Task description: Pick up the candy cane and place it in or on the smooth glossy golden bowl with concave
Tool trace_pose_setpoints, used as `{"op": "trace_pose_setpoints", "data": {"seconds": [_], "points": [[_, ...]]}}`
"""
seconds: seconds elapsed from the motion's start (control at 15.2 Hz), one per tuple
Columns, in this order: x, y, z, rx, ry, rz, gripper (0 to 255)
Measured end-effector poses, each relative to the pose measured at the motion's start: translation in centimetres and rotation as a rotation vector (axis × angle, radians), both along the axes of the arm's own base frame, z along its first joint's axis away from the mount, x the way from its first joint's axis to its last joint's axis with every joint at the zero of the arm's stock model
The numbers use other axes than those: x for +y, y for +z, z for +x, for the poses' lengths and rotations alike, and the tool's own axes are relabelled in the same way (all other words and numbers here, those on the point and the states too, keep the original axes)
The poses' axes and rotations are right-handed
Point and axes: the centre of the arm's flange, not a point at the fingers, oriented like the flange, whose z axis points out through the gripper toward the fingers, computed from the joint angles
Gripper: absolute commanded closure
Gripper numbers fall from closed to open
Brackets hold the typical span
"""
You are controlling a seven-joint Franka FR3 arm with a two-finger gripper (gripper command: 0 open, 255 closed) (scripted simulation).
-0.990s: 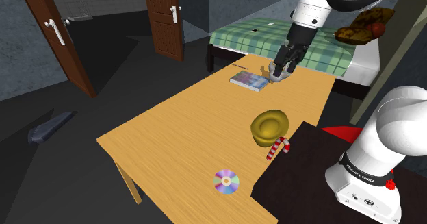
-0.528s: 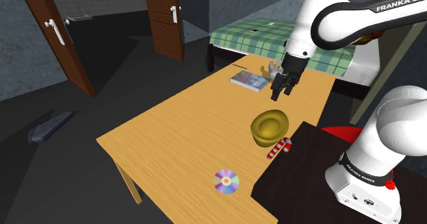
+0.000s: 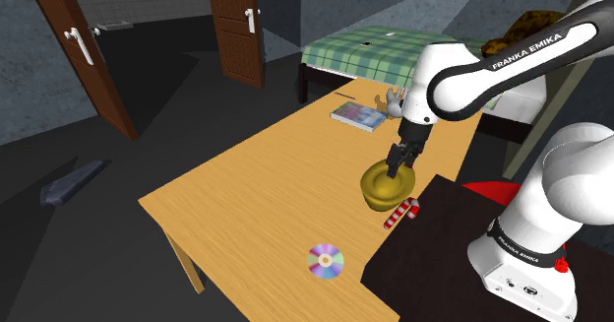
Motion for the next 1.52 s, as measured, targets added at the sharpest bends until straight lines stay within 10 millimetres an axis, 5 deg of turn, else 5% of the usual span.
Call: {"op": "trace_pose_setpoints", "data": {"seconds": [0.46, 0.92, 1.32, 1.39, 1.52], "points": [[0.0, -8.0, -1.4, 0.048, 0.009, 0.01, 0], [0.5, -11.9, -1.8, 0.055, 0.01, 0.011, 0], [0.6, -12.4, -1.9, 0.054, 0.009, 0.009, 0], [0.6, -12.4, -1.9, 0.054, 0.009, 0.009, 255], [0.6, -12.4, -1.9, 0.054, 0.009, 0.009, 255]]}}
